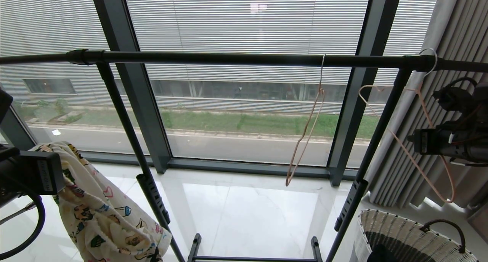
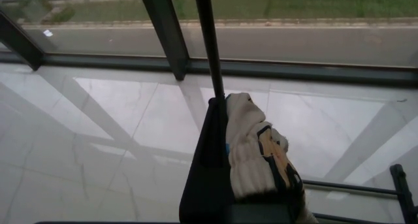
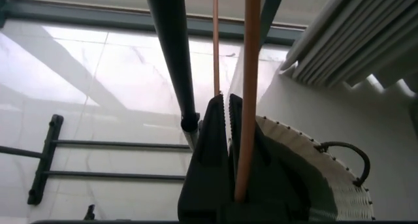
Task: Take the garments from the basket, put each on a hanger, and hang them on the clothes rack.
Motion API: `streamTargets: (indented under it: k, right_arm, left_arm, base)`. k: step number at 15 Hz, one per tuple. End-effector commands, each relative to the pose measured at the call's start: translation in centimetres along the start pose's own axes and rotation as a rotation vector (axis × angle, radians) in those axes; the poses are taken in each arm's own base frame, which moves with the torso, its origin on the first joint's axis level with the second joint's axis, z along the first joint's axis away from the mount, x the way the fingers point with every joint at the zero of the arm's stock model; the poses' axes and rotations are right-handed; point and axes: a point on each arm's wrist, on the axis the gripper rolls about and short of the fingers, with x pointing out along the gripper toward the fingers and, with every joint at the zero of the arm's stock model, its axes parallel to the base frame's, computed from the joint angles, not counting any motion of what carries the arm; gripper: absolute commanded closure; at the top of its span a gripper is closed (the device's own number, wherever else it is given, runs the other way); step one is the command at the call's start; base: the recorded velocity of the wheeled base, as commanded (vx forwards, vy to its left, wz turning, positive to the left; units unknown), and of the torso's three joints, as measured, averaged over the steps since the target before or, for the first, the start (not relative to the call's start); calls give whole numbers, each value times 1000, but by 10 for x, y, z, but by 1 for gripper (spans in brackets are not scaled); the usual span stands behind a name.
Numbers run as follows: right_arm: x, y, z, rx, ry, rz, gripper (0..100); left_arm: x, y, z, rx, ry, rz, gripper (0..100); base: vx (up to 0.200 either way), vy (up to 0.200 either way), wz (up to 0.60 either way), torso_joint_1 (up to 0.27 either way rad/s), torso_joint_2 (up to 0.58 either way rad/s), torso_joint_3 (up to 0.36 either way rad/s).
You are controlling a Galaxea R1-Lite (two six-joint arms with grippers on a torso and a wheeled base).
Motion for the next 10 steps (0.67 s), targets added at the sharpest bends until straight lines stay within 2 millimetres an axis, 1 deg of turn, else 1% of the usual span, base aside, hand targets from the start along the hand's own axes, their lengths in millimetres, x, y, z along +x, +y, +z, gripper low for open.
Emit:
streamTargets:
  k: [1,4,8,9,10]
  right_arm:
    - [-12,2,4,0,-53,8,100]
    - [-23,1,0,-8,-93,9,100]
    - [-36,0,-6,-7,-104,1,100]
    - [-37,0,-6,-7,-106,-1,100]
    - [-42,0,-8,-7,-109,-4,100]
  left_arm:
    - [-1,0,0,-1,-3,1,100]
    - [-1,0,1,3,-5,1,100]
    - [-9,3,-1,54,-24,5,100]
    - [-9,3,-1,54,-24,7,100]
    - [-10,4,-3,54,-24,7,100]
  base:
    - [0,0,0,0,0,0]
    - [0,0,0,0,0,0]
    - [0,0,0,0,0,0]
    - [0,0,0,0,0,0]
    - [-200,0,0,2,2,7]
